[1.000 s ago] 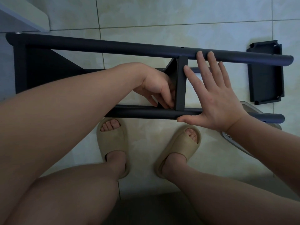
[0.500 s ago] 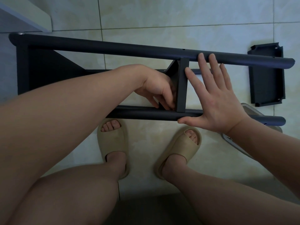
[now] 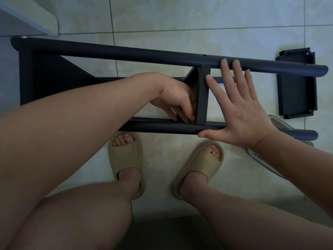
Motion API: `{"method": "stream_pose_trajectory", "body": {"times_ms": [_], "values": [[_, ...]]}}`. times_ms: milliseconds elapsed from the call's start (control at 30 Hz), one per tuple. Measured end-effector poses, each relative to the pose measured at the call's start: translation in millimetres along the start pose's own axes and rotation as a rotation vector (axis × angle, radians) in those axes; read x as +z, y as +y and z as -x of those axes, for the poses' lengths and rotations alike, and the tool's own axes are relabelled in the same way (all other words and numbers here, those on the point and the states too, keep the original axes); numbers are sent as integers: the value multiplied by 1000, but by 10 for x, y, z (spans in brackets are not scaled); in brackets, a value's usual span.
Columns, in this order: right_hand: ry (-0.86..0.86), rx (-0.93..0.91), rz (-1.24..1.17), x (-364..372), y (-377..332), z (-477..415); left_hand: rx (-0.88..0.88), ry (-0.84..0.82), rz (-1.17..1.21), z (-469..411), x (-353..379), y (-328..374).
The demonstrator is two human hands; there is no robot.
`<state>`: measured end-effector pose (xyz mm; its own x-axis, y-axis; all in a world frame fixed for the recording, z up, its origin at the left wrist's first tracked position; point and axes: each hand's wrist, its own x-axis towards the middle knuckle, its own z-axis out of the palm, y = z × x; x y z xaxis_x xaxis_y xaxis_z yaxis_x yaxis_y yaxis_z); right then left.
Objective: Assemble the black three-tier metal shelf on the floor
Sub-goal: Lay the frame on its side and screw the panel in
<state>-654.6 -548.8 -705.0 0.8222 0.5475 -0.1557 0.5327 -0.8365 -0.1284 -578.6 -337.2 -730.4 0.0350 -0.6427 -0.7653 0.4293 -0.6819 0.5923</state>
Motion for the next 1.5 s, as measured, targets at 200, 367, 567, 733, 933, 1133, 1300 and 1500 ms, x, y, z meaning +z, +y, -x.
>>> {"method": "stream_pose_trajectory", "body": {"times_ms": [200,367,567,733,933,1133,1300,1500], "values": [[3,1,-6,-1,-12,3,2,12,26,-1,-3,-18],[0,2,-7,-7,-11,3,6,50,2,-24,14,-25],[4,1,-13,-2,-13,5,2,88,-43,-15,10,7],[9,-1,-13,-2,-13,3,-25,85,-67,25,-4,16],[2,2,-19,-9,-16,2,-48,59,-54,-4,30,5],[5,3,-10,-4,-8,5,-7,36,-16,-16,23,-16],[10,1,-12,-5,-8,3,23,43,2,1,12,-4],[8,1,-14,-1,-11,4,3,35,7,23,20,8]]}}
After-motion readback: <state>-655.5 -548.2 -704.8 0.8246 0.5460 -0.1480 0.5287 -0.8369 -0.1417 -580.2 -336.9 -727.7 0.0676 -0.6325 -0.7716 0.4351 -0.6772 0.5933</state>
